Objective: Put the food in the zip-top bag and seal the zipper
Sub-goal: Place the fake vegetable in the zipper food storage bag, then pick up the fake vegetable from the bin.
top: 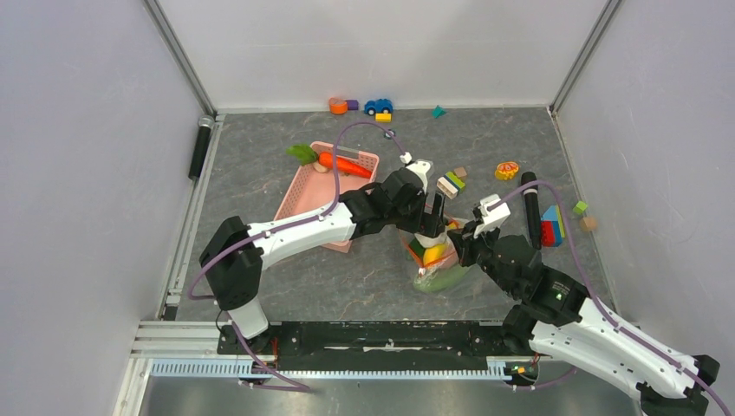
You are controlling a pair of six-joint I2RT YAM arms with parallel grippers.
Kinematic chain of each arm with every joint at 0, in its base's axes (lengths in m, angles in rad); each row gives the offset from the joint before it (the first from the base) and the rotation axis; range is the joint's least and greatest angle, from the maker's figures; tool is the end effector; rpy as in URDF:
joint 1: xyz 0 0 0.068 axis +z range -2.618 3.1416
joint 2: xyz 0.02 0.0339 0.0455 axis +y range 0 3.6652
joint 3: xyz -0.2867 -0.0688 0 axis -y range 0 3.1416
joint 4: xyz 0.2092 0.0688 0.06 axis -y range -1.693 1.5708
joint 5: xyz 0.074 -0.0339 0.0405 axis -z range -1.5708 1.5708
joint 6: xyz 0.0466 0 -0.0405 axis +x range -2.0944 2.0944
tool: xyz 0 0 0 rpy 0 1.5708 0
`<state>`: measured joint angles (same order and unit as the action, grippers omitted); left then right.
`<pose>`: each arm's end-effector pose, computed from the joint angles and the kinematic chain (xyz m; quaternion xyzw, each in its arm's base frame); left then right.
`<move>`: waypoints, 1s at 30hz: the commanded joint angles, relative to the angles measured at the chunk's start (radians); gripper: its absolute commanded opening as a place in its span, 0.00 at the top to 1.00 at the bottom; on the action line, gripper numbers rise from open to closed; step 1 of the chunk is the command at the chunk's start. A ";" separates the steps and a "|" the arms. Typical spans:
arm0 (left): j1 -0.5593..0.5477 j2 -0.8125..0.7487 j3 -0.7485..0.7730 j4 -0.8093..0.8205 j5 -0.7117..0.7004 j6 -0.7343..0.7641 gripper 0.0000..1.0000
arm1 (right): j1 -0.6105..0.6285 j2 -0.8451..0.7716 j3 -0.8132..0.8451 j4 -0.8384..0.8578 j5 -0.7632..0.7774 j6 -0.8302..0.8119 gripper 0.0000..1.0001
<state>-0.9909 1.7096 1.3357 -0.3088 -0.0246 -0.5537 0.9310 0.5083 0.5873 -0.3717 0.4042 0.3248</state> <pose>0.2036 -0.3088 0.3008 0.1907 0.8826 -0.2918 0.3155 0.0656 0.0574 0.2956 -0.1204 0.7862 0.2129 0.5675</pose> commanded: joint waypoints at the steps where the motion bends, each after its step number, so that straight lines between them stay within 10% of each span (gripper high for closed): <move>1: 0.000 -0.042 0.034 -0.048 -0.117 0.000 0.00 | -0.001 -0.025 0.051 0.052 0.039 -0.012 0.97; 20: -0.002 -0.186 -0.010 -0.020 0.063 0.092 0.00 | 0.000 -0.019 0.057 0.036 0.073 -0.022 0.96; 30: 0.002 -0.347 -0.089 -0.064 -0.123 0.096 0.00 | 0.000 -0.013 0.045 0.040 0.108 -0.027 0.96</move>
<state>-0.9909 1.4307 1.2648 -0.3618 -0.0166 -0.4969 0.9310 0.5007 0.5873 -0.3828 0.4618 0.3138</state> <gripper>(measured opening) 0.993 0.037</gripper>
